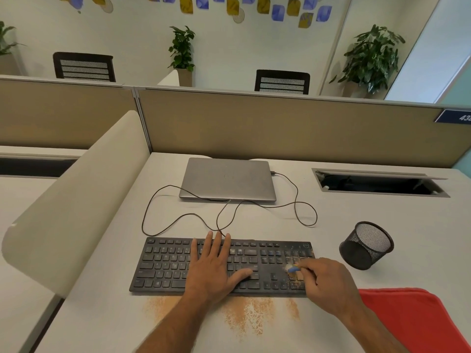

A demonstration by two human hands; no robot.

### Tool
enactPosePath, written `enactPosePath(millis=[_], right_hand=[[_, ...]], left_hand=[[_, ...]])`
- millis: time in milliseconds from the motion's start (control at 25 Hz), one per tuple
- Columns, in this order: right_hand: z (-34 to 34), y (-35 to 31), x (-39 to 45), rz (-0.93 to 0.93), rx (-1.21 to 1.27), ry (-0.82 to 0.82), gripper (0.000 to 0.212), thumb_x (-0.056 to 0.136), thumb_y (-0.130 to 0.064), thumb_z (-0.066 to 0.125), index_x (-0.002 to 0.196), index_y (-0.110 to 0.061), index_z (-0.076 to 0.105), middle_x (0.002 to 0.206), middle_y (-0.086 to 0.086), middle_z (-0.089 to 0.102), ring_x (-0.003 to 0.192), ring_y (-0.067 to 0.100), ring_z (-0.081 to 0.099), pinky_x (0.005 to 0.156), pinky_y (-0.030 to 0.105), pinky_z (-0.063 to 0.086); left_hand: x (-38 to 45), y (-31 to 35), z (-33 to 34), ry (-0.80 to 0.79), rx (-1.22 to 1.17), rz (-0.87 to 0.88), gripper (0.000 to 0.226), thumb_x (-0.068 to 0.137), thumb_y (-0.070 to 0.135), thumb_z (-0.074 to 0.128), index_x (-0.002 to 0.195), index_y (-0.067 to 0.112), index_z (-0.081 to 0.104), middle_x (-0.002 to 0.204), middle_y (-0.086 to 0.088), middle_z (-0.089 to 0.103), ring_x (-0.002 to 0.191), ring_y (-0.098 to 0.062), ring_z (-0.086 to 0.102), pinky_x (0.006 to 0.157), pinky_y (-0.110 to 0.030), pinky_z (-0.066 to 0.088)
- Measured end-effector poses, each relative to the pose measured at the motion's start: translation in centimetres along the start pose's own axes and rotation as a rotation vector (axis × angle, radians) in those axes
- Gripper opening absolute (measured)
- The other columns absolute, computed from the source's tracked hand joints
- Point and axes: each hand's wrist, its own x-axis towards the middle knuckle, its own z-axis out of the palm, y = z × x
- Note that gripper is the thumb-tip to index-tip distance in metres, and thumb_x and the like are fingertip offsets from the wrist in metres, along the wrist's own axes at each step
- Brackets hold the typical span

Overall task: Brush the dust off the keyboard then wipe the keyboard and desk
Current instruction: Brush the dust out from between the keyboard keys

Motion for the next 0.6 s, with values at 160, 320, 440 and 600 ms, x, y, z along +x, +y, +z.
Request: enactPosePath(millis=[160, 320, 440, 600], right_hand=[[0.07, -0.24, -0.1, -0.011, 0.048, -0.027, 0.023, 0.083, -0.022, 0.059, 0.097, -0.036, 0.071, 0.081, -0.02, 0.068, 0.06, -0.003, 0.05, 0.056, 0.004, 0.032], [-0.11, -0.1, -0.26, -0.005, 0.005, -0.04, 0.02, 0.078, -0.025, 0.056, 0.086, -0.033, 0.073, 0.072, -0.018, 0.068, 0.055, -0.001, 0.048, 0.052, 0.005, 0.028], [-0.49, -0.14, -0.36, 0.019, 0.008, -0.016, 0.021, 0.078, -0.024, 0.057, 0.087, -0.035, 0.072, 0.071, -0.019, 0.067, 0.055, -0.003, 0.045, 0.052, 0.004, 0.026], [-0.69, -0.02, -0.33, 0.022, 0.015, 0.014, 0.019, 0.074, -0.021, 0.058, 0.08, -0.031, 0.073, 0.065, -0.016, 0.065, 0.053, 0.0, 0.047, 0.05, 0.006, 0.03]], left_hand=[[0.0, 0.06, -0.18, -0.012, 0.013, -0.005, 0.107, 0.076, 0.094, -0.004, 0.157, 0.026, -0.018, 0.166, -0.002, -0.016, 0.149, -0.022, -0.027, 0.119, -0.057, -0.016], [0.02, 0.04, -0.18, -0.012, 0.022, -0.002, 0.107, 0.075, 0.094, -0.006, 0.156, 0.026, -0.018, 0.166, -0.002, -0.016, 0.149, -0.022, -0.026, 0.119, -0.058, -0.015], [0.08, 0.04, -0.07, -0.007, 0.01, -0.001, 0.11, 0.073, 0.095, -0.009, 0.157, 0.026, -0.017, 0.167, -0.002, -0.015, 0.15, -0.022, -0.025, 0.119, -0.057, -0.015], [0.07, -0.07, 0.0, 0.004, -0.005, 0.002, 0.112, 0.07, 0.096, -0.012, 0.157, 0.026, -0.016, 0.167, -0.001, -0.013, 0.15, -0.021, -0.024, 0.12, -0.057, -0.015]])
